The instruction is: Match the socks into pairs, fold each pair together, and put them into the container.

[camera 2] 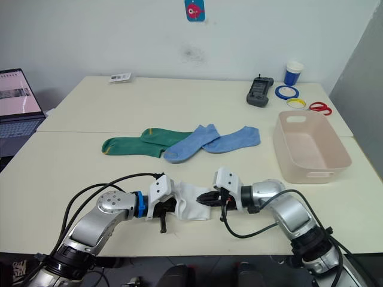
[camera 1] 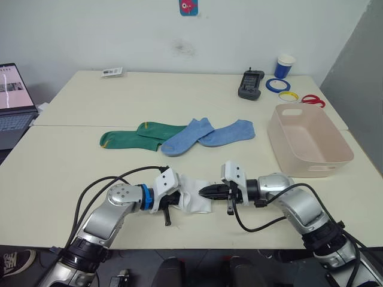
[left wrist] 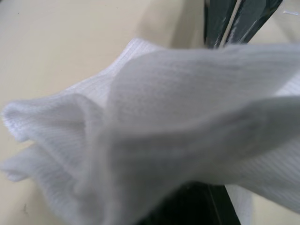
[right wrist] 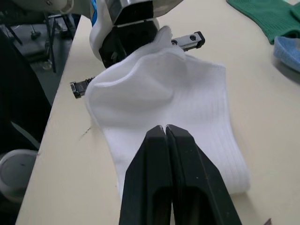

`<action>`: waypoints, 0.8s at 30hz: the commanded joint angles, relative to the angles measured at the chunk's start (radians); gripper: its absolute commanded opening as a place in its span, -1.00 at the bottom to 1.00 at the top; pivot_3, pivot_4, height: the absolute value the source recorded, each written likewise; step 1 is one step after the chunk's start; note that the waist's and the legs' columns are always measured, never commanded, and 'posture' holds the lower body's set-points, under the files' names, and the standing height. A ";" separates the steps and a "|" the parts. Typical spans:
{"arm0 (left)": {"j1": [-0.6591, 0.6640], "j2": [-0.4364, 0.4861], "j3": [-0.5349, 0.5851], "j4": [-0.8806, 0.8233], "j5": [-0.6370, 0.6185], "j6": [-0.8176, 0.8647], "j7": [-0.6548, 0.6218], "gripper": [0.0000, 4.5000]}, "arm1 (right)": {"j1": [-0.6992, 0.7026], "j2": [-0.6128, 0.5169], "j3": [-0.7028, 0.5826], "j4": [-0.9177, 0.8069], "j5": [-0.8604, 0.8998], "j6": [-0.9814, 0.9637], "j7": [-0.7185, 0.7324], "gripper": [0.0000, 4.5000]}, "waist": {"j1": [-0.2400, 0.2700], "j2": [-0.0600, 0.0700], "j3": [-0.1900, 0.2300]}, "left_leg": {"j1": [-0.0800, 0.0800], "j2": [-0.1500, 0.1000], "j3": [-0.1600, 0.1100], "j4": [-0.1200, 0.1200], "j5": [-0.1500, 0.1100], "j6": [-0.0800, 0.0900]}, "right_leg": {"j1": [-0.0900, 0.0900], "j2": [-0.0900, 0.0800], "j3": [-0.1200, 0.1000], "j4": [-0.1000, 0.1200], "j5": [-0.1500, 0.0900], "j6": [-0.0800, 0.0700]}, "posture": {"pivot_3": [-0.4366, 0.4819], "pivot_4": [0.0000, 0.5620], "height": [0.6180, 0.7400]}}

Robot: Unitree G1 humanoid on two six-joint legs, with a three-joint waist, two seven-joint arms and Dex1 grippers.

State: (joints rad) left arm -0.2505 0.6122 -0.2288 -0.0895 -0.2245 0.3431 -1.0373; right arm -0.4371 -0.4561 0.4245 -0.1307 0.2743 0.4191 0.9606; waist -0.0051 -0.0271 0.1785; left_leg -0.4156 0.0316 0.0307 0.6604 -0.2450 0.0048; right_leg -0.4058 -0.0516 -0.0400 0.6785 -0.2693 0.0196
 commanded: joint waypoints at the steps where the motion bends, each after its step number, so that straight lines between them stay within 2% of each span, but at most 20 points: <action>1: 0.007 0.014 -0.019 -0.011 0.012 0.019 -0.012 -1.00 | 0.007 0.016 0.017 0.056 -0.056 -0.078 0.001 -0.99 | 0.000 0.000 0.000 | 0.000 0.000 0.000 0.000 0.000 0.000 | 0.000 0.000 0.000 0.000 0.000 0.000 | -0.05 -0.47 1.00; 7: 0.017 0.046 0.005 -0.052 -0.016 0.047 -0.034 -1.00 | 0.004 0.053 0.018 0.148 -0.098 -0.124 0.003 -0.99 | 0.000 0.000 0.000 | 0.000 0.000 0.000 0.000 0.000 0.000 | 0.000 0.000 0.000 0.000 0.000 0.000 | -0.05 -0.47 1.00; 13: 0.030 0.169 0.116 -0.112 -0.084 0.093 -0.076 -1.00 | -0.003 0.080 0.016 0.171 -0.116 -0.129 0.003 -0.99 | -0.003 0.000 0.000 | 0.001 0.001 0.000 0.000 0.000 0.000 | 0.000 0.001 0.000 0.001 0.000 -0.001 | -0.05 -0.47 1.00; 17: 0.001 0.206 0.202 -0.115 -0.138 0.112 -0.085 -1.00 | 0.000 0.087 0.012 0.172 -0.118 -0.125 0.004 -0.99 | -0.003 0.000 0.000 | 0.001 0.002 0.000 0.000 0.000 0.000 | 0.000 0.001 0.000 0.001 0.000 -0.001 | -0.05 -0.47 1.00; 20: -0.045 0.209 0.241 -0.147 -0.201 0.169 -0.089 -1.00 | -0.003 0.090 0.011 0.175 -0.117 -0.119 0.007 -0.99 | -0.001 0.000 0.000 | 0.000 0.001 0.000 0.000 0.000 0.000 | 0.000 0.001 0.000 0.001 0.000 -0.001 | -0.05 -0.47 1.00; 24: -0.106 0.150 0.243 -0.231 -0.302 0.264 -0.056 -1.00 | -0.009 0.092 0.013 0.181 -0.121 -0.119 0.009 -0.99 | -0.001 0.000 0.000 | 0.000 0.001 0.000 0.000 0.000 0.000 | 0.000 0.001 0.000 0.001 0.000 -0.001 | -0.05 -0.47 1.00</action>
State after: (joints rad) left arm -0.3410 0.7779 0.0065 -0.2696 -0.4761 0.5753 -1.1089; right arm -0.4351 -0.3693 0.4450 0.0468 0.1646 0.2954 0.9633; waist -0.0059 -0.0272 0.1788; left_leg -0.4153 0.0327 0.0307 0.6606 -0.2449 0.0046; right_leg -0.4057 -0.0510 -0.0398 0.6792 -0.2693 0.0190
